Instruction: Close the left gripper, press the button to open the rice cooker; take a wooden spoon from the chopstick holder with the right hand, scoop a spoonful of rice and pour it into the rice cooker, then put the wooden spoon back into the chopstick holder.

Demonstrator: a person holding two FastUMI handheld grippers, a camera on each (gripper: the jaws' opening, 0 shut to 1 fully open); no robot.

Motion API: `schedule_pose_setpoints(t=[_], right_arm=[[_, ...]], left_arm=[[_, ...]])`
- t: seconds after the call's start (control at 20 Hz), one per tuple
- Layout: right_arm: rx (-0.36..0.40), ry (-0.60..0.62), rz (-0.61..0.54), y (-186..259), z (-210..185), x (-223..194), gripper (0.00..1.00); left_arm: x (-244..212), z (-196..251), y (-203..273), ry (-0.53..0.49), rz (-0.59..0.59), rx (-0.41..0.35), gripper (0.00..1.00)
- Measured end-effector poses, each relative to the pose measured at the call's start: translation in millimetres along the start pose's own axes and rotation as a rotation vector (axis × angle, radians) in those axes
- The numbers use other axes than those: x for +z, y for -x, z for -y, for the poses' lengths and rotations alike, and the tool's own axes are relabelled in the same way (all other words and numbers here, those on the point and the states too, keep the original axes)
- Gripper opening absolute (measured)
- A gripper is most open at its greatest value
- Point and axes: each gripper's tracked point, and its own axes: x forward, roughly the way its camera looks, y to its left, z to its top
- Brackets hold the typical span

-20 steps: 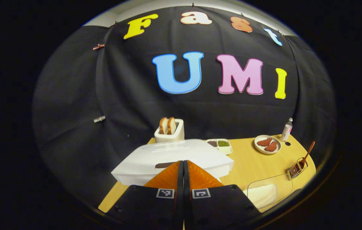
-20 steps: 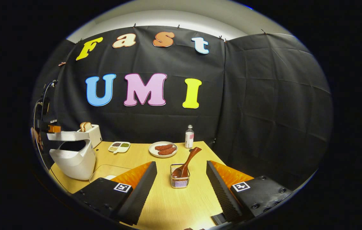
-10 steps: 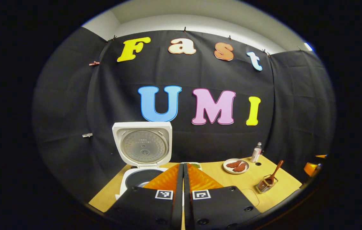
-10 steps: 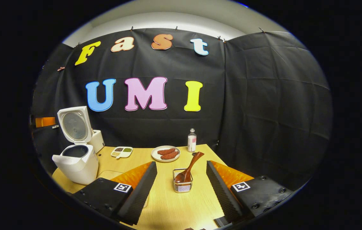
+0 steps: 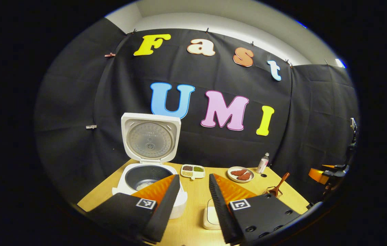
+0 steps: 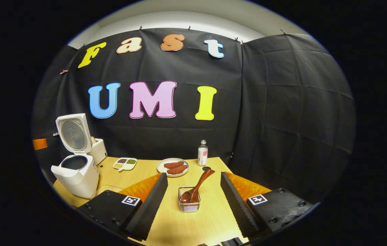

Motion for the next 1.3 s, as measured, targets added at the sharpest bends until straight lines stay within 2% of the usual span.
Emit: schedule_pose_setpoints(t=[0.05, 0.1, 0.15, 0.3, 0.45, 0.6, 0.8, 1.0, 1.15, 1.3], right_arm=[[0.007, -0.005, -0.01, -7, 0, -3, 0.98], [0.021, -0.008, -0.017, -12, -2, -7, 0.98], [0.042, -0.006, -0.027, -18, -5, -11, 0.98], [0.091, -0.002, -0.057, -40, -5, -25, 0.98], [0.083, -0.008, -0.112, -67, 11, -46, 0.98], [0.088, -0.057, -0.185, -95, 23, -71, 0.98], [0.153, -0.136, -0.239, -131, 16, -101, 0.99], [0.152, -0.148, -0.298, -172, 17, -132, 0.99], [0.147, -0.213, -0.351, -195, 11, -155, 0.99], [0.119, -0.249, -0.345, -220, 14, -159, 0.99]], left_arm=[[-3, 1, 3, 0.013, -0.001, 0.003, 0.72], [-4, 2, -3, 0.027, -0.004, 0.007, 0.96], [-5, 0, 5, 0.036, 0.001, 0.023, 0.98], [-11, -3, 10, 0.034, -0.012, 0.072, 0.95], [-10, -3, 14, 0.007, -0.011, 0.137, 0.95], [-9, 1, 23, -0.015, -0.009, 0.183, 0.95], [-38, -3, 32, -0.01, -0.065, 0.259, 0.95], [-69, 1, 48, 0.033, -0.125, 0.321, 0.95], [-87, 7, 60, 0.036, -0.169, 0.34, 0.95], [-100, 8, 65, 0.065, -0.202, 0.365, 0.95]])
